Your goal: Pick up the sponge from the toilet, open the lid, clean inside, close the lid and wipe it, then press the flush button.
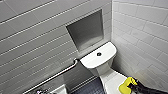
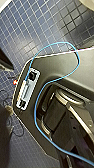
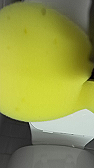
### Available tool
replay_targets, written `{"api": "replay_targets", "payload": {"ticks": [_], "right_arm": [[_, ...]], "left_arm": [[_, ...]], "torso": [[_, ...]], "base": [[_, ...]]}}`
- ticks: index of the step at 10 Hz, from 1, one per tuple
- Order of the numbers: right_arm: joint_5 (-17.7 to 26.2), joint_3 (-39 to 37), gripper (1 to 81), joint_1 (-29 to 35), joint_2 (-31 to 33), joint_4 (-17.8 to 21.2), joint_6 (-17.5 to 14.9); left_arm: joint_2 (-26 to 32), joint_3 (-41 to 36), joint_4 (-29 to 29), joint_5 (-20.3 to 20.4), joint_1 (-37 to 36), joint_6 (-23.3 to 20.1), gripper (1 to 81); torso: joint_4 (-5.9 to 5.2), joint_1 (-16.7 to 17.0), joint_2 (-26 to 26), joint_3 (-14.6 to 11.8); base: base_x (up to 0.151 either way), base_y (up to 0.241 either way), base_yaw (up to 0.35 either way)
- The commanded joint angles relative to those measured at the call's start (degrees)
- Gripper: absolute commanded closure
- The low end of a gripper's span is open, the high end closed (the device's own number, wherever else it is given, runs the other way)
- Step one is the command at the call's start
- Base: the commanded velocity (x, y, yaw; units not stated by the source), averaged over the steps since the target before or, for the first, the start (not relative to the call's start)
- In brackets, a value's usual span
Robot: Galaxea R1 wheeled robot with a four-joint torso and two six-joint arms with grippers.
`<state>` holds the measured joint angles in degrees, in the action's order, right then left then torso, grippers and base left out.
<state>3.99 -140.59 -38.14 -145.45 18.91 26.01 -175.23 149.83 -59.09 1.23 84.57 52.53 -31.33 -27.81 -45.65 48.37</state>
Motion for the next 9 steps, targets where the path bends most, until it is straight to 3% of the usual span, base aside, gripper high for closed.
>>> {"api": "replay_targets", "payload": {"ticks": [1, 3, 4, 7, 9], "right_arm": [[-6.1, 18.0, 81.1, -3.2, 12.7, 0.2, 0.7], [-10.6, 25.2, 81.1, -8.6, 18.2, 0.5, 0.7], [-15.1, 25.5, 81.1, -11.3, 18.3, 0.8, 0.8], [-21.6, 25.9, 81.1, -18.2, 18.5, 1.0, 1.7], [-27.1, 25.5, 81.1, -24.1, 19.7, 0.9, 4.6]], "left_arm": [[1.1, 0.5, 0.3, -3.6, 1.0, 0.0, 1.0], [0.8, 0.5, 0.3, -3.6, 1.0, -0.1, 1.0], [0.8, 0.5, 0.3, -3.6, 1.0, -0.1, 1.0], [1.5, 0.5, 0.3, -3.6, 1.4, -0.1, 1.0], [1.5, 0.5, 0.3, -3.6, 1.4, -0.1, 1.0]], "torso": [[0.0, 0.0, 0.0, 0.0], [0.0, 0.0, 0.0, 0.0], [0.0, 0.0, 0.0, 0.0], [0.0, 0.0, 0.0, 0.0], [0.0, 0.0, 0.0, 0.0]], "base": [[0.0, 0.0, 0.0], [0.0, 0.0, 0.0], [0.0, 0.0, 0.0], [0.0, 0.0, 0.0], [0.0, 0.0, 0.0]]}}
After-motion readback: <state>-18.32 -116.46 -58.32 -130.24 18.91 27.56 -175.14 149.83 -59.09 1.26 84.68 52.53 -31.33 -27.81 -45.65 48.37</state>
